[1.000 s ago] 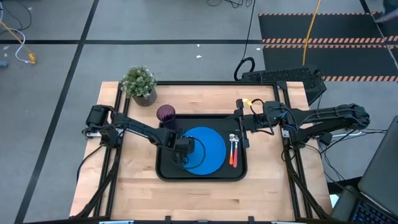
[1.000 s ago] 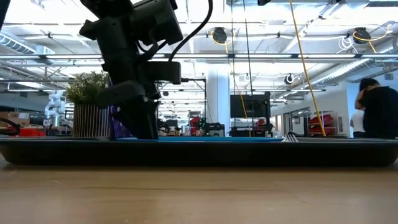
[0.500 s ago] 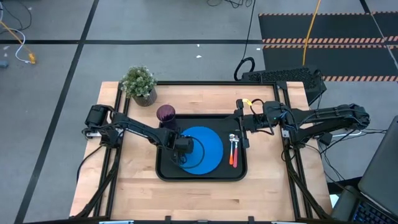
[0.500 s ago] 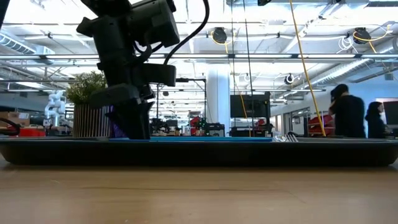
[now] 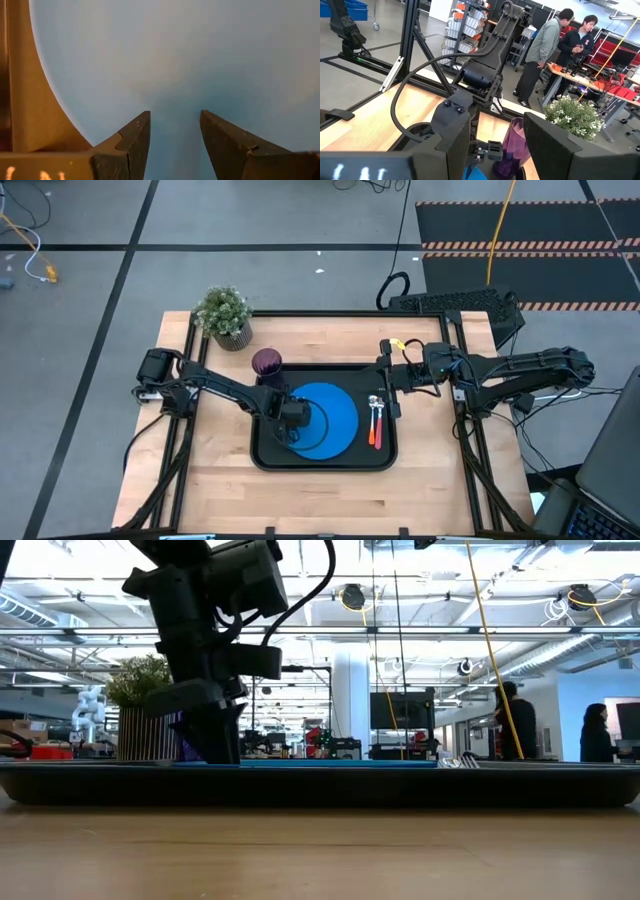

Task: Pick and place plate/cup/fork/spoon on tray
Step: Adjust the blue plate on the black tray, then adjust the orange spoon on the black tray

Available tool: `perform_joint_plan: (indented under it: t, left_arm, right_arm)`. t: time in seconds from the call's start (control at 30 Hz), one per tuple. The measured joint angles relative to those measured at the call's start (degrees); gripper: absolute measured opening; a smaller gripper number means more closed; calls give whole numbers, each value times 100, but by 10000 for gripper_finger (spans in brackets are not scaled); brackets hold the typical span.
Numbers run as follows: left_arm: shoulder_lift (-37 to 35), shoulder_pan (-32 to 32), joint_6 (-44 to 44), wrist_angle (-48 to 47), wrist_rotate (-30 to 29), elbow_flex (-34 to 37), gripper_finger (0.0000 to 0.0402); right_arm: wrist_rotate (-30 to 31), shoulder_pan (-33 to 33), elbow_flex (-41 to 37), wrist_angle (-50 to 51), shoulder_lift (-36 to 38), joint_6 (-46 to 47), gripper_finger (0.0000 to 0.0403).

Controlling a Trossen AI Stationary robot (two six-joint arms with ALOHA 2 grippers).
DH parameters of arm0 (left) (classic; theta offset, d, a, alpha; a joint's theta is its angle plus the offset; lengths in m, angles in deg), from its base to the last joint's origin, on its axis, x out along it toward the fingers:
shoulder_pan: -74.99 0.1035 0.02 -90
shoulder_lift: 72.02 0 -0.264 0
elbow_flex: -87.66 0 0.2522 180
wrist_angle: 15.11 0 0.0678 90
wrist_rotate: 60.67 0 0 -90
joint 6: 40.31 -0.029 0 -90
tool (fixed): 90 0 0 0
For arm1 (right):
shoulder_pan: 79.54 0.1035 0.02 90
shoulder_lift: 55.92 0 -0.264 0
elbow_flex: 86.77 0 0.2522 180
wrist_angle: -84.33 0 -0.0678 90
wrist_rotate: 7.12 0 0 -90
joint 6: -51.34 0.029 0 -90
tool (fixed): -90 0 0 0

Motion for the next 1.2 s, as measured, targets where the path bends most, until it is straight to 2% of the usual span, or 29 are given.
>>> perform_joint_plan:
  t: [0.33, 0.57, 0.77, 0.83, 0.97, 1.07, 1.13, 1.2]
  left_arm:
    - [-326, -42, -21, -160, -37, 32, 177]
    - [-843, -42, -40, 51, -40, 26, 177]
    - [-960, -87, -46, 239, -45, 13, 177]
    - [-957, -134, -101, 198, -44, 13, 177]
    - [-957, -208, -380, 429, -113, 13, 177]
    - [-957, -206, -672, 883, -188, 13, 177]
    - [-957, -201, -880, 1220, -195, 11, 177]
    - [-957, -204, -1118, 1531, -193, 11, 177]
  right_arm:
    - [40, 0, 0, 61, -2, -21, 176]
    - [772, 2, 0, 113, 0, -32, 176]
    - [735, 69, 0, 165, -2, 129, 176]
    - [425, 109, 0, 150, -65, 321, 176]
    - [-1123, 164, -7, -199, -251, 514, 176]
    - [-1641, 219, -4, -805, -389, 698, 176]
    - [-1538, 257, -4, -1039, -495, 773, 176]
    - [-808, 269, -4, -968, -553, 976, 176]
